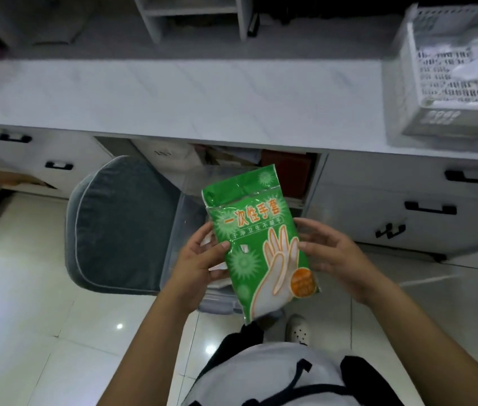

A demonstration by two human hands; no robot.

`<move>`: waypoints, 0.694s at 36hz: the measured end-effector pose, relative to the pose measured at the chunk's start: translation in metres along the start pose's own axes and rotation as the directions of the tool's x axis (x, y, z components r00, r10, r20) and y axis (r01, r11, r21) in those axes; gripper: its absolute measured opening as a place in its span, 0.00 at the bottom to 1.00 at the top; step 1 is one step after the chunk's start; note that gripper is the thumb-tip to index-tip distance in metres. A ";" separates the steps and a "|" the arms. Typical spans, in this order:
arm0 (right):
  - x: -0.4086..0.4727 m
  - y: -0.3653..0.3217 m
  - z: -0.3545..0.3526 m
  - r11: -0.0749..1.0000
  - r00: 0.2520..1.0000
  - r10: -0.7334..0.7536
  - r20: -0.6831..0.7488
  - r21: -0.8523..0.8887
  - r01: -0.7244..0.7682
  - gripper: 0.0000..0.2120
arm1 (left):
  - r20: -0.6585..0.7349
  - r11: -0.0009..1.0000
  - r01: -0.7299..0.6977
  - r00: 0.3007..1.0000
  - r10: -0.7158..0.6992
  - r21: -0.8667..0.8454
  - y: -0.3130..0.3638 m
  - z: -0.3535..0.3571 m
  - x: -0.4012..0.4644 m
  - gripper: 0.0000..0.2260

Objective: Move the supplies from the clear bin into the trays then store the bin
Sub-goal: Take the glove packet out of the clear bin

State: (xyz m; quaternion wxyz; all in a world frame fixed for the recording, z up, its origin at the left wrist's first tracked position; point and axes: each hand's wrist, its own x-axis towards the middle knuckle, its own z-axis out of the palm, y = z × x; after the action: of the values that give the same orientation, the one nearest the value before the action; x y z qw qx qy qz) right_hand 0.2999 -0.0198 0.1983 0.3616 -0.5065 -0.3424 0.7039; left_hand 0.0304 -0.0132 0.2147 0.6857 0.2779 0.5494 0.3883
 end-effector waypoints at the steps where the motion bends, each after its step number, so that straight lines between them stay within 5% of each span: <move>1: -0.002 0.003 -0.001 1.000 1.000 -0.006 0.011 -0.004 0.006 0.26 | -0.029 1.000 -0.013 0.999 0.012 -0.017 -0.002 0.001 -0.003 0.25; 6: -0.002 0.011 -0.002 0.998 0.999 -0.039 0.011 -0.042 0.040 0.28 | -0.093 0.995 -0.066 0.994 0.059 -0.072 -0.006 0.006 -0.012 0.19; 10: 0.003 0.004 0.000 0.993 0.997 -0.075 -0.032 -0.096 0.072 0.30 | -0.001 0.986 -0.114 0.993 0.115 -0.121 -0.007 0.009 -0.013 0.24; 25: 0.024 -0.057 0.002 0.936 0.956 -0.179 -0.234 -0.341 0.092 0.30 | 0.211 0.982 -0.129 0.973 0.099 0.137 0.030 0.029 0.058 0.33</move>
State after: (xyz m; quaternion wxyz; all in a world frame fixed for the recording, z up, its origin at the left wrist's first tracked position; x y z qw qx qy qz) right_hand 0.3017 0.0294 0.2359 0.3626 -0.6224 -0.4377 0.5380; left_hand 0.0574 0.0533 0.2150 0.6919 0.3978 0.4872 0.3545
